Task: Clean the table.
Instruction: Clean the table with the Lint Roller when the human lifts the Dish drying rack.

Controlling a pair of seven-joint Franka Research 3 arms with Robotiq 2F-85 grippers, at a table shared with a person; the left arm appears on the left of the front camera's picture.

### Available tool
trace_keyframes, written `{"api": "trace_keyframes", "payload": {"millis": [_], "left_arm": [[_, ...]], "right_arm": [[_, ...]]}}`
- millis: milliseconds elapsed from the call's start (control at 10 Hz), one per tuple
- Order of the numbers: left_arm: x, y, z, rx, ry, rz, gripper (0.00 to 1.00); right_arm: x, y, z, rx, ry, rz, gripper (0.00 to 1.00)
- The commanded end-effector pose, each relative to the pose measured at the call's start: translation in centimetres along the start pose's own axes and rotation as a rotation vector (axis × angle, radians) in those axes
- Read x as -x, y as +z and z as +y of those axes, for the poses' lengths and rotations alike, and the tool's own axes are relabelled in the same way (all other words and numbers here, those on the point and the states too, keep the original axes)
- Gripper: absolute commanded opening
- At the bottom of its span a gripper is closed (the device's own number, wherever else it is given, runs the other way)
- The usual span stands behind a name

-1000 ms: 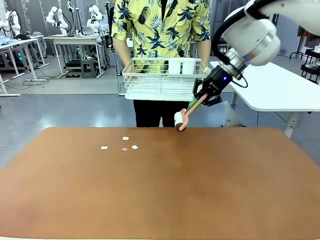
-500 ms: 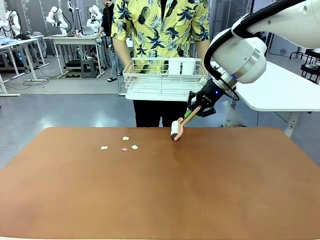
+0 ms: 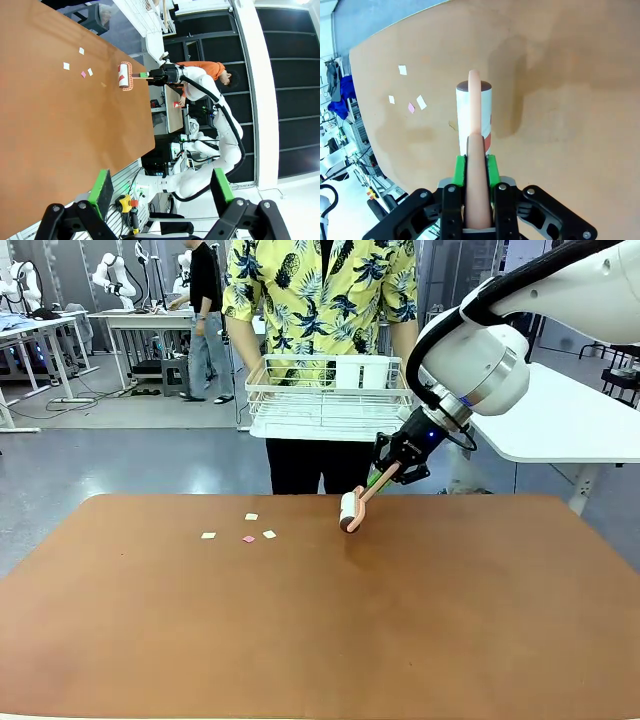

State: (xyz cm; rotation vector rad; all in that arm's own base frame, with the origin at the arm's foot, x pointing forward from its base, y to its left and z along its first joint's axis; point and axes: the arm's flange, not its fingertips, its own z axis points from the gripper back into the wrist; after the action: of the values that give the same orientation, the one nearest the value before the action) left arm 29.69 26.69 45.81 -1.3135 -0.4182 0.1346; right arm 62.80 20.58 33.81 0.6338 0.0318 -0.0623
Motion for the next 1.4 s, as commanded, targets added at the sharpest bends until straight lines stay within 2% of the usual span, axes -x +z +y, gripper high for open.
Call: {"api": "trace_keyframes", "payload": {"millis": [0,500,900,1300], "left_arm": [[-0.1,0.4,-0.1,0.024,-0.023,-0.009,1.00],[-0.1,0.4,-0.1,0.024,-0.023,-0.009,1.00],[-0.1,0.4,-0.1,0.024,-0.023,-0.009,1.00],[-0.1,0.4,-0.1,0.024,-0.023,-0.009,1.00]], "right_arm": [[-1.0,-1.2,-0.2,-0.003,-0.003,0.022,0.21],[-1.3,-4.7,-2.0,-0.011,-0.028,0.096,0.21],[-0.5,-7.0,-1.0,-0.008,-0.031,0.114,0.21],[1.2,-17.5,4.9,-0.056,-0.008,0.211,0.21]]}}
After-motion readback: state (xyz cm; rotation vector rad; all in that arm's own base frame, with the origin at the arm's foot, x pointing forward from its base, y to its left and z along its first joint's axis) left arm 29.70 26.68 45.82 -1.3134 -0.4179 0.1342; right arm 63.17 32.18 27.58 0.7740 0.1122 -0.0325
